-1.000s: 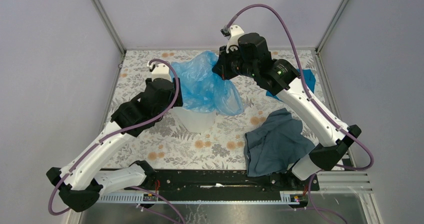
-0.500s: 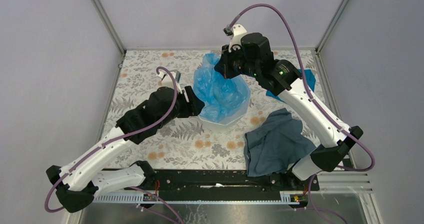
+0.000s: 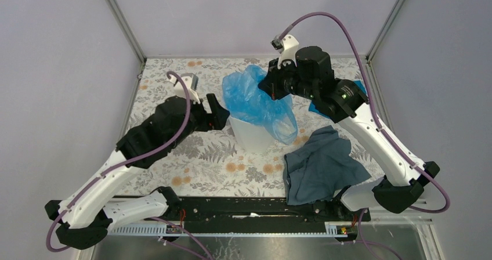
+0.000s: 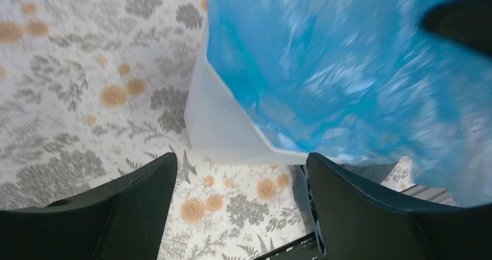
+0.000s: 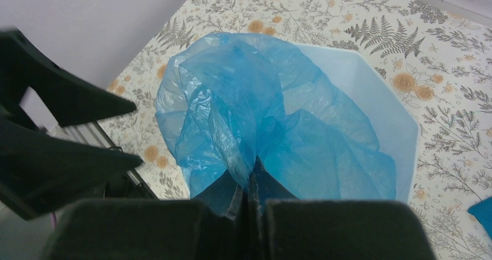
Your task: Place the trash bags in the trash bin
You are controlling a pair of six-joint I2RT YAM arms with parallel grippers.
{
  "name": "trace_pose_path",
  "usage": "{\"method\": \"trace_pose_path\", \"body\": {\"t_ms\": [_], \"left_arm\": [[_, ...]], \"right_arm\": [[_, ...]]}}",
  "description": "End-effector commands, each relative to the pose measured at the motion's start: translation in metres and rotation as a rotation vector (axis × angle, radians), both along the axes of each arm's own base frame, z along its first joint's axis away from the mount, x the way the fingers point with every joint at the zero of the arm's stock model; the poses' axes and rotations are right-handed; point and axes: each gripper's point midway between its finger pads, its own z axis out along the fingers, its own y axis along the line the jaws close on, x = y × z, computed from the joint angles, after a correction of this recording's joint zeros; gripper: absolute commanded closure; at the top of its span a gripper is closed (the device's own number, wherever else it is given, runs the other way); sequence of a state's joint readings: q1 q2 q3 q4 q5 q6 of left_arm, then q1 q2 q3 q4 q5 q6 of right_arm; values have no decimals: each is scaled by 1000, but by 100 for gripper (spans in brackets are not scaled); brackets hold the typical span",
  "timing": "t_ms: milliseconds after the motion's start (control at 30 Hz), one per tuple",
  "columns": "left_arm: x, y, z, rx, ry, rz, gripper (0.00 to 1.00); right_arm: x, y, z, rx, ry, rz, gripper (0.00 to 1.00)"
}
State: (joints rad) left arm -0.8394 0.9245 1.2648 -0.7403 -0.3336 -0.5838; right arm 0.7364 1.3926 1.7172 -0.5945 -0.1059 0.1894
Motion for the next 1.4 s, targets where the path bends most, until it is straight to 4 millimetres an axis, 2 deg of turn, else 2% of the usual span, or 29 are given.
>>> {"method": "trace_pose_path", "body": {"t_ms": [0, 167, 233, 367, 467, 533, 600, 667, 800, 900, 1000, 1100, 1200, 1267, 1333, 1367], "left_arm": [[13, 0, 69, -12, -179, -10, 21], [49, -27, 104, -47, -237, -21, 37], [63, -41, 106, -78, -232, -61, 41], [79, -78, 83, -61, -176, -159, 56], [75, -109, 54, -80, -122, -270, 65], [75, -118, 32, -67, -86, -277, 69], [77, -120, 10, -55, -44, -263, 71], [75, -118, -8, -45, -17, -260, 71], [78, -109, -14, 5, -16, -232, 70], [78, -102, 4, 28, -51, -222, 62], [79, -84, 32, 56, -116, -176, 47], [76, -61, 57, 82, -181, -114, 32], [72, -36, 66, 109, -218, -41, 27], [72, -21, 58, 132, -219, 13, 27], [74, -12, 42, 144, -198, 34, 27], [77, -17, 16, 138, -147, -2, 28]], "right_arm": [[-15, -4, 12, 12, -45, 68, 100], [-24, -8, 17, 27, -69, 91, 100], [-29, -9, 20, 44, -78, 104, 100], [-35, -7, 26, 89, -94, 128, 100], [-37, 1, 31, 146, -114, 156, 100], [-31, 5, 35, 174, -125, 142, 100], [-16, 2, 37, 194, -123, 54, 100], [-2, -2, 37, 211, -110, -24, 100], [9, -7, 26, 228, -64, -93, 100], [11, -9, 10, 199, -15, -113, 100], [11, -11, -7, 159, 28, -129, 100], [13, -13, -12, 128, 64, -151, 100], [18, -8, -12, 111, 111, -166, 100], [26, -2, -13, 117, 134, -187, 100], [38, 1, -16, 118, 153, -233, 100], [55, 5, -17, 108, 169, -294, 100]]}}
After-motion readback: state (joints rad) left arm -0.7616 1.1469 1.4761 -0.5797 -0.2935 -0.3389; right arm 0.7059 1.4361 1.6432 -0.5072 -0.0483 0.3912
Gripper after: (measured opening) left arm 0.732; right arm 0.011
